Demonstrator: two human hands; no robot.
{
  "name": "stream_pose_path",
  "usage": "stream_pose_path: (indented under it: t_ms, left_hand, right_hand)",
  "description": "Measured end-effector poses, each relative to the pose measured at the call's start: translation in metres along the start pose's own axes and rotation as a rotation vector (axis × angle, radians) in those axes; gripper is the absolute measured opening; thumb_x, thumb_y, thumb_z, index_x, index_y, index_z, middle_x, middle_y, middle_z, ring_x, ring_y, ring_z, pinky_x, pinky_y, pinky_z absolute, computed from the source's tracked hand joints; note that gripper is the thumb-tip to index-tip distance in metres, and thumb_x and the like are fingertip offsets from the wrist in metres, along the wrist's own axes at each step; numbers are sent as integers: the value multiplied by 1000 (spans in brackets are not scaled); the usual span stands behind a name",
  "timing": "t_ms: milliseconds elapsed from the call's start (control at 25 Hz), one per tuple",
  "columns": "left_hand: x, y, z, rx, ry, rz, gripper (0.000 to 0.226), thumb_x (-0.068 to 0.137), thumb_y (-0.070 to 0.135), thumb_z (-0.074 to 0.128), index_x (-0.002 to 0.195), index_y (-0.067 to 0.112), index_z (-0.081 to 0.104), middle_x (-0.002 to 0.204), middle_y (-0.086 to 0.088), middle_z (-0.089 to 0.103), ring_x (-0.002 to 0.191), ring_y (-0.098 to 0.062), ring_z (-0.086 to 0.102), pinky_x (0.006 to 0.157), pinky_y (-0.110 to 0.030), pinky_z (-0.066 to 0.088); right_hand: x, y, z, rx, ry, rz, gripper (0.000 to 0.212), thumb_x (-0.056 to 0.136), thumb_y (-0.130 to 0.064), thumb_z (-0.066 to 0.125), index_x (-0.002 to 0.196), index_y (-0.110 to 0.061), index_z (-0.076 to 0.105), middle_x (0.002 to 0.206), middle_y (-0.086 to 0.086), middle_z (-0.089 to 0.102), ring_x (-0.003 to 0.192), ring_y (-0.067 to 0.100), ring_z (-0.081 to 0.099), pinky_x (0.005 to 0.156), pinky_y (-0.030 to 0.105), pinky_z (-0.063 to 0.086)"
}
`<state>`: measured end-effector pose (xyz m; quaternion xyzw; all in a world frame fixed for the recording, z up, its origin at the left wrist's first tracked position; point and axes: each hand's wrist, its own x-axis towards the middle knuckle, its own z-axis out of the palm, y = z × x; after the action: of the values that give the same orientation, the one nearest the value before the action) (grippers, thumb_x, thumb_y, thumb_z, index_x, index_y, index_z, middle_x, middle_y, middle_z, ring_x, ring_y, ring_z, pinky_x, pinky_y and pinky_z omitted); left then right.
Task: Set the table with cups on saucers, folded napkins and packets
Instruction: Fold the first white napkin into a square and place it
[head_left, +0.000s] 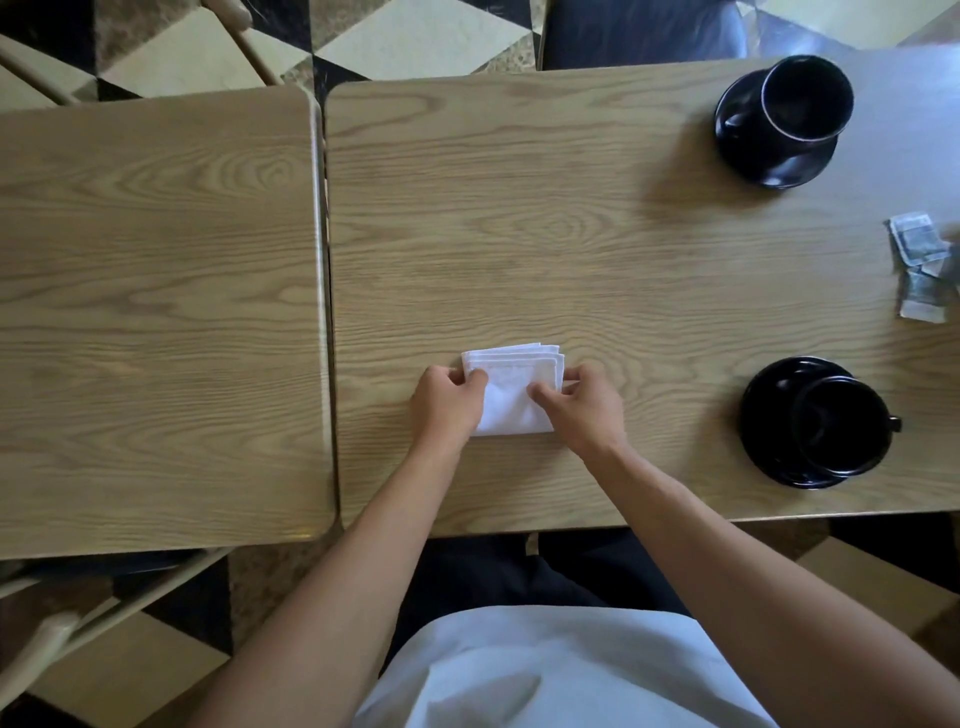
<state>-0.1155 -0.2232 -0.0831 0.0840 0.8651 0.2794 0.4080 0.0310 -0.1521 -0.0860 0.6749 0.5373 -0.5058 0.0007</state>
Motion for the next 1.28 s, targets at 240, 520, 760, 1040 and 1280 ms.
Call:
stream_pose_path:
  t_ms: [240, 520, 760, 1040, 1280]
  left_hand:
    - [9, 23, 0, -266, -155, -40, 26, 78, 41, 65, 66, 23, 49, 62, 10, 43, 61, -14, 39, 60, -31, 32]
    - [28, 82, 14, -431, -312, 150, 17, 84, 40, 66, 82, 24, 63, 85, -4, 60, 82, -20, 51, 75, -40, 41]
    - [73, 169, 71, -213, -142, 345, 26, 99, 37, 59, 83, 17, 57, 73, 5, 54, 66, -15, 48, 66, -30, 39]
    - [125, 235, 129, 33, 139, 528, 34, 100, 47, 53, 86, 16, 54, 69, 9, 57, 68, -22, 56, 61, -34, 35]
    - [153, 241, 148, 398, 361, 626, 37, 98, 51, 49, 108, 19, 64, 105, -3, 70, 106, -31, 56, 92, -42, 36]
  right_hand:
    - [10, -2, -7, 249, -124, -6, 20, 78, -30, 72, 73, -13, 63, 61, -10, 58, 55, 6, 52, 53, 25, 40]
    - [43, -34, -45, 768, -199, 6, 60, 77, -37, 77, 119, 3, 62, 109, 19, 72, 96, 30, 67, 82, 46, 51]
    - [127, -91, -102, 687, -51, -115, 34, 86, -48, 66, 87, -15, 75, 87, 6, 69, 82, 22, 62, 75, 39, 46]
    - [217, -129, -131, 355, 235, -349, 34, 100, -37, 56, 103, -6, 69, 81, -7, 65, 69, 5, 58, 68, 22, 44]
    - [239, -138, -121, -15, 396, -485, 55, 102, -23, 54, 154, -18, 38, 130, 10, 58, 116, 21, 56, 93, 19, 37]
